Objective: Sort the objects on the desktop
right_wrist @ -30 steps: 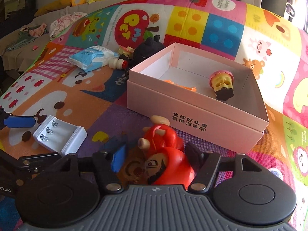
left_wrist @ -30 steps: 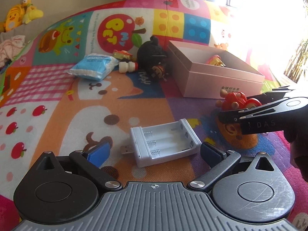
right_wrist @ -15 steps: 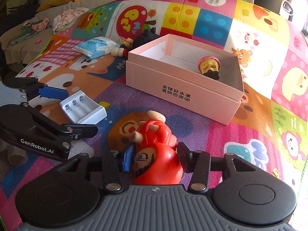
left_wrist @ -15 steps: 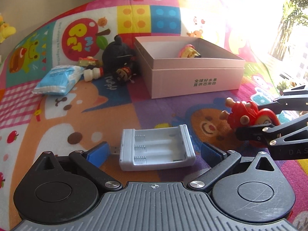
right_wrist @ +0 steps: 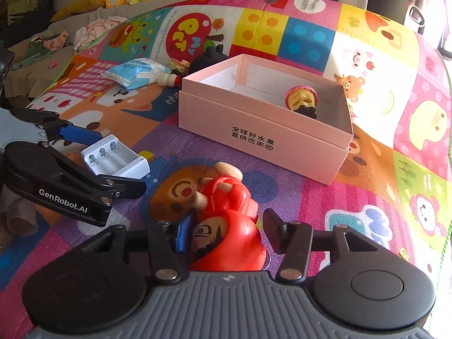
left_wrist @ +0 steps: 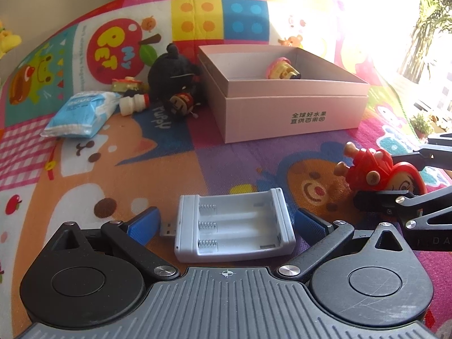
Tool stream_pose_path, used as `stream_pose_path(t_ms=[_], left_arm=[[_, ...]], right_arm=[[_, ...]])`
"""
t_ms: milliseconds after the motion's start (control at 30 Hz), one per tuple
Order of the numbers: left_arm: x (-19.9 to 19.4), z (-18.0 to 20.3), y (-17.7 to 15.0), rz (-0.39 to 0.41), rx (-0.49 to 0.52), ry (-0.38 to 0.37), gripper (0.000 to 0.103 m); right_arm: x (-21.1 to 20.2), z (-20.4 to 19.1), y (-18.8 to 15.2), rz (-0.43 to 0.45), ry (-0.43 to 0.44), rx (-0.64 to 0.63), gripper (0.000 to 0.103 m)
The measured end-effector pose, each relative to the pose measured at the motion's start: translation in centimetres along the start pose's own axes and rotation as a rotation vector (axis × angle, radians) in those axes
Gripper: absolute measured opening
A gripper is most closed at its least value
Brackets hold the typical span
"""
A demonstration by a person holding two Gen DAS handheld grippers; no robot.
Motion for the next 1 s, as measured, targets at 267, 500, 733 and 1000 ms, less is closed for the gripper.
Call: stream_pose_path(t_ms=[267, 500, 733, 1000], left_arm=[[-1.5, 1.0, -1.5, 0.001, 0.037, -0.013, 0.095], [-4.3, 1.6, -1.2, 0.036, 0.08, -0.011, 0.095], [-10.3, 3.5, 6.6, 0.257, 0.179, 0.003, 0.095], [-7.4, 7.1, 14.7, 0.307, 0.199, -0.051, 0.095]], right_arm=[[0.5, -0.2, 0.1, -0.031, 0.013, 0.009, 0.048], [-1.9, 1.3, 0.2, -0.051, 0.045, 0.076, 0.046], [-12.3, 6.1, 6.1, 0.222, 0.081, 0.179, 0.046], [-15.8, 10.9, 8.5, 0.358, -0.029, 0.238, 0.046]])
Point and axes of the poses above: each gripper's, at about its wrist camera, not at the fingertips, and x roughly the way its jaws point, z to its right, y to its top, the point moved 9 cm from there along x, roughly the way its jaws point, and after that the axes turned 10 degrees about -z, right-handed, at the moved point
